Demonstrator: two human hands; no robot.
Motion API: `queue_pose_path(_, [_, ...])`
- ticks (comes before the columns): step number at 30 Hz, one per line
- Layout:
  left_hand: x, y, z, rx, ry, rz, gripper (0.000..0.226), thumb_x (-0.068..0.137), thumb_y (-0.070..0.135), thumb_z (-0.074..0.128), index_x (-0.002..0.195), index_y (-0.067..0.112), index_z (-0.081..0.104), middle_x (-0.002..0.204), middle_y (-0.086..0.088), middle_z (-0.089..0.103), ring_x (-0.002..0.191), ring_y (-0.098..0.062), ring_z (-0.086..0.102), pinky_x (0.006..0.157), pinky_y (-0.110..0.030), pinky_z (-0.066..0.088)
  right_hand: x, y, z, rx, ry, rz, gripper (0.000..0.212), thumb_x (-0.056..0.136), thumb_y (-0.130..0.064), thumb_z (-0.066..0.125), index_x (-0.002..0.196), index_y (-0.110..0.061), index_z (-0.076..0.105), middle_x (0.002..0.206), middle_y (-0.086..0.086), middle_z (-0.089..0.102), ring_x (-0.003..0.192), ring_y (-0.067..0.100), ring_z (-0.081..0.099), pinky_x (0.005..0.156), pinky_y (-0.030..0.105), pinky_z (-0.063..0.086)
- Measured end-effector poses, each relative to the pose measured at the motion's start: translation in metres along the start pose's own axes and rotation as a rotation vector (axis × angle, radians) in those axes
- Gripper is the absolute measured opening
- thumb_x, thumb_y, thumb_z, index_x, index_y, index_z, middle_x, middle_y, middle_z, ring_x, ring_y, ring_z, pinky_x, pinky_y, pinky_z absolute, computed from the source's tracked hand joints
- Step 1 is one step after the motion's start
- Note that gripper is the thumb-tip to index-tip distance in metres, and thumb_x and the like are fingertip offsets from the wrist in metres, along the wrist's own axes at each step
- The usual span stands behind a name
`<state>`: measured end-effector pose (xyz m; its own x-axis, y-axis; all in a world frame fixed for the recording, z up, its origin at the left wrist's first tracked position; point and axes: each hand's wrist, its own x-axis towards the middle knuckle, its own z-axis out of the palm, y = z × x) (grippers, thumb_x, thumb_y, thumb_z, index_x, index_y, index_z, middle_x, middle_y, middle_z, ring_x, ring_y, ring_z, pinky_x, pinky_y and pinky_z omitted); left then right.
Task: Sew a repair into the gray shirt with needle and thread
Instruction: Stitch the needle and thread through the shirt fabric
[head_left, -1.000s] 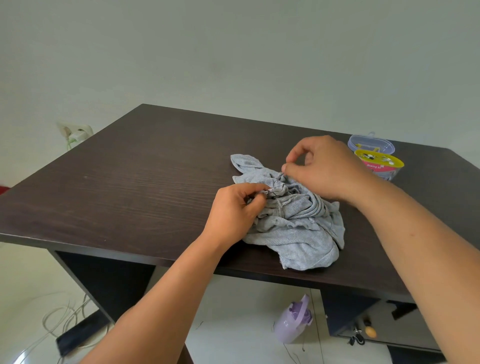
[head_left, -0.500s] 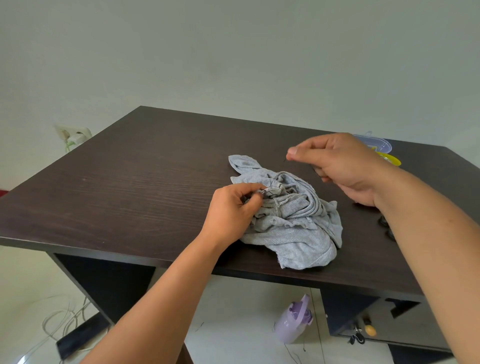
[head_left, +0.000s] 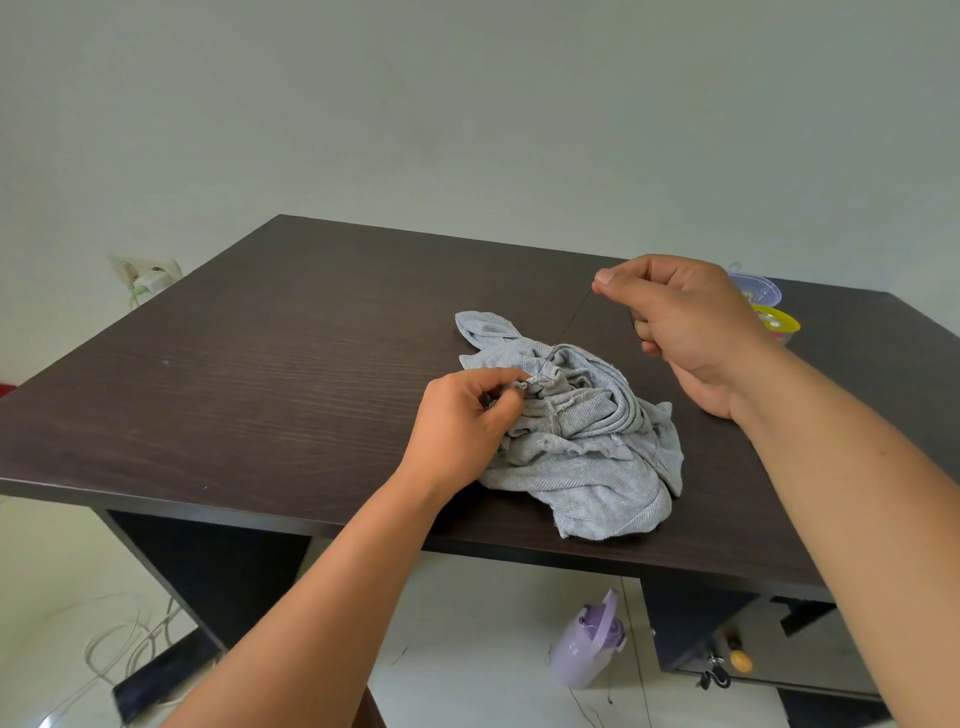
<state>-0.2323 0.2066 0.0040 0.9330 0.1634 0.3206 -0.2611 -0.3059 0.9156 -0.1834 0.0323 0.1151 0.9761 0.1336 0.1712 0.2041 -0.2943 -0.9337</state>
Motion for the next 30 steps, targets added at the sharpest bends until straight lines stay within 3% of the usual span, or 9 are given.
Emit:
queue_pose_path(3, [0.000,-0.001,0.000,-0.003,-0.003,-0.004,0.028,0.100,0.015,0.061,0.089,0.038,0.071,0.046,0.020,0.054,0.041,0.001,0.044,0.045,-0.013,0.036,0.002,0.001,-0.002,0.087,0.070,0.019,0.012,0.093,-0.026,0.067,0.092,-0.014,0.070,0.042,-0.024,0.048,0.050,-0.002,0.039,0.065,0.020,0.032])
queue_pose_path(7, [0.001,-0.002,0.001,0.003,0.002,-0.004,0.026,0.099,0.014,0.062,0.092,0.036,0.073,0.049,0.017,0.057,0.043,0.001,0.045,0.046,-0.013,0.038,0.000,0.007,0.002,0.000,0.021,0.024,0.012,0.090,-0.029,0.070,0.081,-0.022,0.068,0.046,-0.019,0.048,0.044,-0.001,0.041,0.060,0.022,0.035])
queue_pose_path(12, [0.001,-0.001,0.000,-0.002,0.002,-0.006,0.028,0.098,0.013,0.062,0.089,0.036,0.074,0.050,0.013,0.056,0.042,-0.001,0.043,0.045,-0.015,0.037,-0.008,0.027,0.016,-0.369,-0.190,0.087,0.011,0.080,-0.028,0.080,0.087,-0.021,0.075,0.084,-0.006,0.070,0.088,0.007,0.064,0.079,0.027,0.047])
queue_pose_path(17, [0.001,-0.001,0.000,-0.002,-0.007,0.011,0.031,0.098,0.012,0.061,0.087,0.038,0.074,0.049,0.014,0.054,0.043,-0.001,0.042,0.045,-0.015,0.036,-0.010,0.036,0.026,-0.472,-0.235,0.063,0.011,0.085,-0.036,0.076,0.085,-0.024,0.078,0.091,-0.016,0.070,0.095,0.004,0.064,0.089,0.028,0.050])
queue_pose_path(19, [0.001,-0.001,0.000,0.003,-0.009,0.022,0.036,0.098,0.011,0.061,0.084,0.042,0.073,0.050,0.014,0.054,0.044,-0.002,0.041,0.044,-0.016,0.036,-0.010,0.035,0.027,-0.494,-0.229,0.027,0.010,0.085,-0.035,0.076,0.085,-0.025,0.077,0.078,-0.021,0.062,0.080,-0.004,0.059,0.076,0.022,0.048])
queue_pose_path(21, [0.002,-0.003,0.000,0.002,-0.004,0.013,0.033,0.098,0.012,0.061,0.086,0.040,0.074,0.051,0.011,0.056,0.044,-0.004,0.042,0.044,-0.017,0.037,-0.010,0.034,0.028,-0.522,-0.204,-0.016,0.008,0.085,-0.033,0.076,0.084,-0.025,0.077,0.061,-0.020,0.048,0.059,-0.003,0.046,0.057,0.017,0.035])
queue_pose_path(24, [0.002,-0.004,0.000,0.000,-0.002,0.001,0.027,0.098,0.013,0.062,0.091,0.035,0.075,0.051,0.012,0.056,0.043,-0.003,0.041,0.044,-0.016,0.036,-0.011,0.029,0.028,-0.598,-0.168,-0.092,0.009,0.085,-0.031,0.074,0.079,-0.025,0.075,0.041,-0.017,0.044,0.043,0.000,0.046,0.042,0.011,0.030])
queue_pose_path(27, [0.002,-0.004,0.000,0.000,0.003,0.000,0.024,0.098,0.012,0.062,0.093,0.032,0.075,0.051,0.013,0.055,0.042,0.000,0.041,0.045,-0.014,0.036,-0.010,0.025,0.029,-0.654,-0.147,-0.129,0.013,0.085,-0.029,0.071,0.073,-0.025,0.071,0.036,-0.015,0.045,0.036,0.000,0.044,0.040,0.010,0.030])
queue_pose_path(30, [0.002,-0.003,0.001,0.006,-0.006,0.020,0.026,0.098,0.012,0.061,0.091,0.031,0.077,0.054,0.006,0.056,0.045,-0.003,0.040,0.046,-0.017,0.035,-0.007,0.024,0.033,-0.452,-0.200,0.019,0.015,0.085,-0.027,0.069,0.079,-0.015,0.073,0.052,-0.010,0.049,0.049,0.004,0.042,0.054,0.023,0.037])
